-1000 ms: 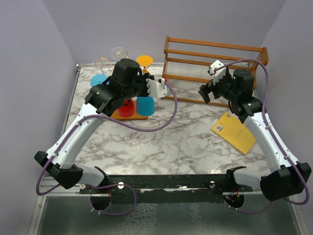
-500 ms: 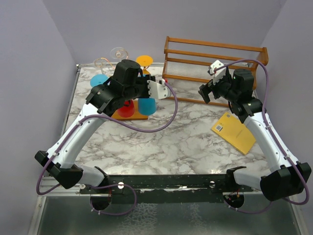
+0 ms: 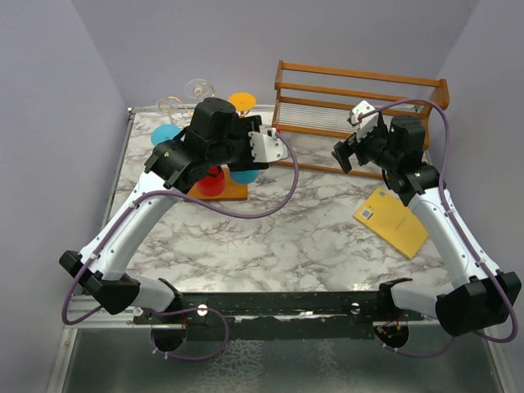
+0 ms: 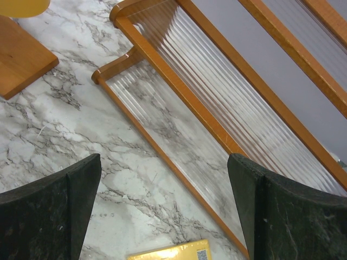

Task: Place the wine glass upside down on the wine glass rack

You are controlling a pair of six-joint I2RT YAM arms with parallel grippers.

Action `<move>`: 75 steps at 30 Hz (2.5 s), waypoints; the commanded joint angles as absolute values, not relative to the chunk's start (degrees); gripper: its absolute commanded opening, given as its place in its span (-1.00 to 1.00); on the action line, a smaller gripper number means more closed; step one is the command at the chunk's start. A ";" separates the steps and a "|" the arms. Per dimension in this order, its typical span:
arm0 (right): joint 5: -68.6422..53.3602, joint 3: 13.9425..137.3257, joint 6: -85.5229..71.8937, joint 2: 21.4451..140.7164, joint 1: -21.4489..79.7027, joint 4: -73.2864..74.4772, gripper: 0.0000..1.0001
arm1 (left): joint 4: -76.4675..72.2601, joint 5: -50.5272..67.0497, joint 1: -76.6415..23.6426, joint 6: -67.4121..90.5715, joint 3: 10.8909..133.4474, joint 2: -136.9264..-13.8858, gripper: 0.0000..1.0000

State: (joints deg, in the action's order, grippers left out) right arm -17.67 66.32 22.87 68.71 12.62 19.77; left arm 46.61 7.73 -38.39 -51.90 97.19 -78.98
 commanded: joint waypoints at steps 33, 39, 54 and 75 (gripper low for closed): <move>-3.54 67.54 14.43 68.22 12.21 11.22 0.99 | 18.26 -4.06 -21.23 -17.25 90.54 -69.43 0.99; -6.88 68.26 15.72 67.41 12.17 10.26 0.99 | 14.19 -2.18 -17.54 -14.87 82.34 -63.51 0.99; -4.92 71.12 15.05 61.27 12.19 16.00 0.99 | 13.96 -12.81 -15.32 -11.71 73.62 -53.11 0.99; 1.12 73.10 15.18 52.24 12.22 25.16 0.99 | 21.61 -11.61 -9.35 -6.07 71.66 -46.13 0.99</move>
State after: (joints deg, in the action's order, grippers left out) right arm -1.34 72.69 14.72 54.26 12.62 23.99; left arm 19.00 -12.86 -10.81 -8.32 69.78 -45.91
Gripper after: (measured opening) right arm 0.994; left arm 0.992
